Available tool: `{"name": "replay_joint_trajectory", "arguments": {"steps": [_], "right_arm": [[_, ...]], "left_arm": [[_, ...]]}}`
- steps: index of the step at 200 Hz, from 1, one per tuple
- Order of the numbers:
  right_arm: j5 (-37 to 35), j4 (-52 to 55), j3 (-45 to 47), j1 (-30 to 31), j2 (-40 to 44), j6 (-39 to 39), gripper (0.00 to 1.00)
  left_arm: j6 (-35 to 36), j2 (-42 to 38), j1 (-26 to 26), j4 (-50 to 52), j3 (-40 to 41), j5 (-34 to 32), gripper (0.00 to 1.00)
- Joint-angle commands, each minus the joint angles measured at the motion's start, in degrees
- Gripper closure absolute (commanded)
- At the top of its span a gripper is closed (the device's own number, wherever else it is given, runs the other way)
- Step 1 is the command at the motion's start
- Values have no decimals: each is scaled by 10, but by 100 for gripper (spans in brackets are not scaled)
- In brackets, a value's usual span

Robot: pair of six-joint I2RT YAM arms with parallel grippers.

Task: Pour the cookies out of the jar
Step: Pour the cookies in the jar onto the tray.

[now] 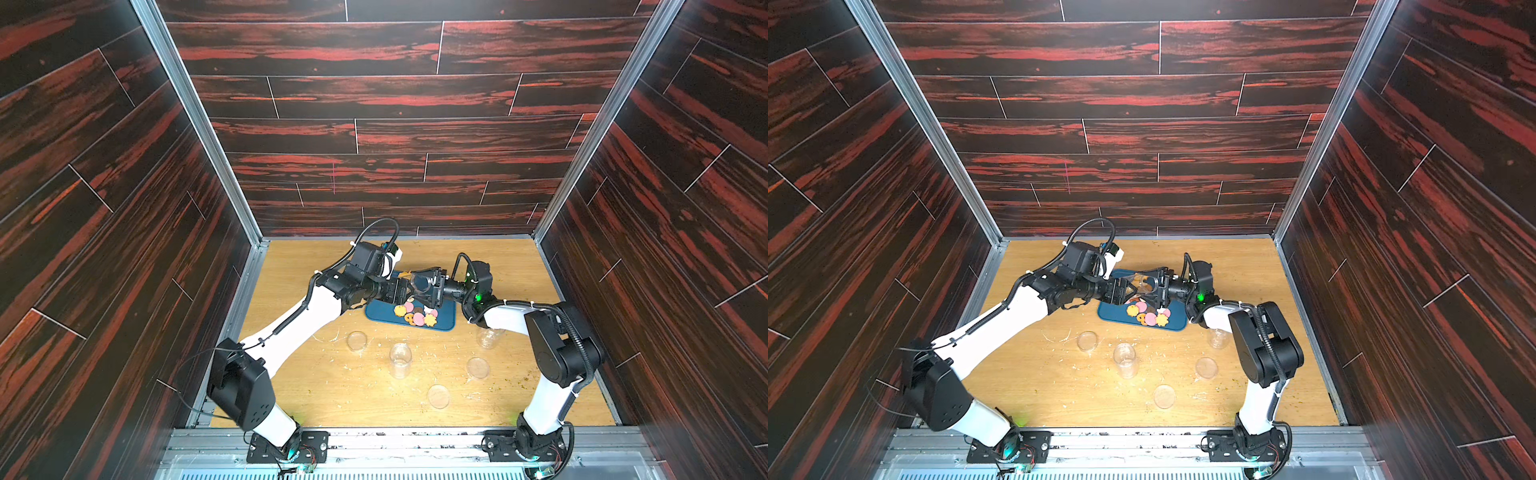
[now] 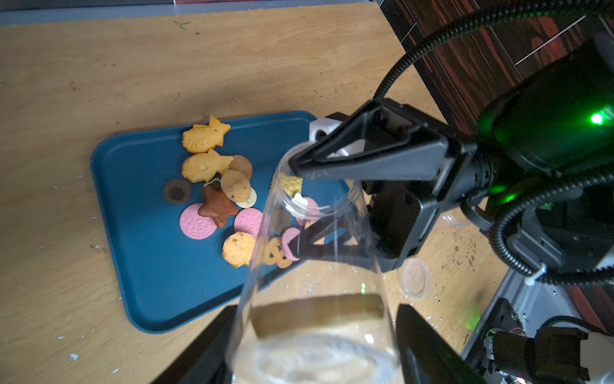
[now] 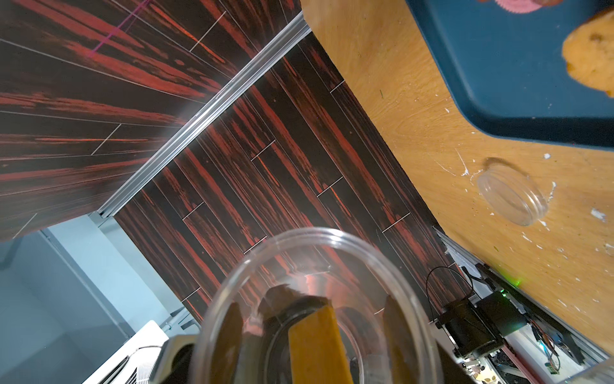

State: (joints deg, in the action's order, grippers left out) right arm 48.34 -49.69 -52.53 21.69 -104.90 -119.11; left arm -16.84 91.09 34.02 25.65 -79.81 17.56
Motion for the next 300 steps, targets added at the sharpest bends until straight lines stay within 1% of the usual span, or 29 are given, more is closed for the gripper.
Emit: {"name": "replay_joint_trajectory", "arguments": {"steps": [1,36,75,77,79,82,93,122,124,140,152,181,186,210,228,242,250,266,279,285,290,300], "right_arm": [[-1,-33,6,5,6,-71,31],[-3,-44,2,5,1,-76,30],[-1,-53,6,5,-1,-79,23],[-1,-52,6,5,-2,-79,20],[0,-53,6,5,-2,-79,13],[0,-53,7,5,-1,-79,9],[2,-52,8,4,-2,-78,2],[14,-3,19,1,12,-46,1],[15,3,20,0,15,-43,1],[31,80,20,-6,34,6,1],[40,160,15,-15,54,63,1],[42,425,-28,-39,102,253,1],[40,467,-40,-43,107,285,1],[10,631,-101,-57,123,421,1],[-18,749,-171,-60,117,518,1],[-52,833,-224,-60,113,586,1],[-67,865,-246,-60,111,614,1],[-90,904,-272,-61,110,648,1],[-88,909,-274,-62,110,655,1],[-84,908,-273,-62,112,656,1],[-82,908,-272,-62,114,657,1],[-86,907,-269,-62,118,660,1]], "left_arm": [[6,-3,2,-7,-23,20,28],[8,-7,1,3,-19,16,31],[14,-5,1,20,-27,8,31],[15,-5,2,22,-28,8,32],[15,-4,2,24,-29,8,32],[16,-5,2,26,-30,6,32],[20,-1,1,36,-35,1,32],[24,14,2,68,-60,-14,33],[24,16,1,84,-63,-14,33],[21,36,1,125,-94,-29,33],[23,54,1,167,-125,-38,33],[13,90,1,247,-198,-81,34],[12,111,1,263,-212,-86,34],[2,152,0,330,-276,-118,34],[-15,183,0,372,-316,-136,34],[-26,218,1,439,-381,-138,35],[-32,232,2,463,-403,-144,35],[-39,253,1,459,-397,-143,35],[-39,285,2,516,-455,-134,35],[-40,285,3,544,-472,-128,35],[-44,277,4,538,-466,-135,35],[-60,256,4,469,-416,-158,35]]}}
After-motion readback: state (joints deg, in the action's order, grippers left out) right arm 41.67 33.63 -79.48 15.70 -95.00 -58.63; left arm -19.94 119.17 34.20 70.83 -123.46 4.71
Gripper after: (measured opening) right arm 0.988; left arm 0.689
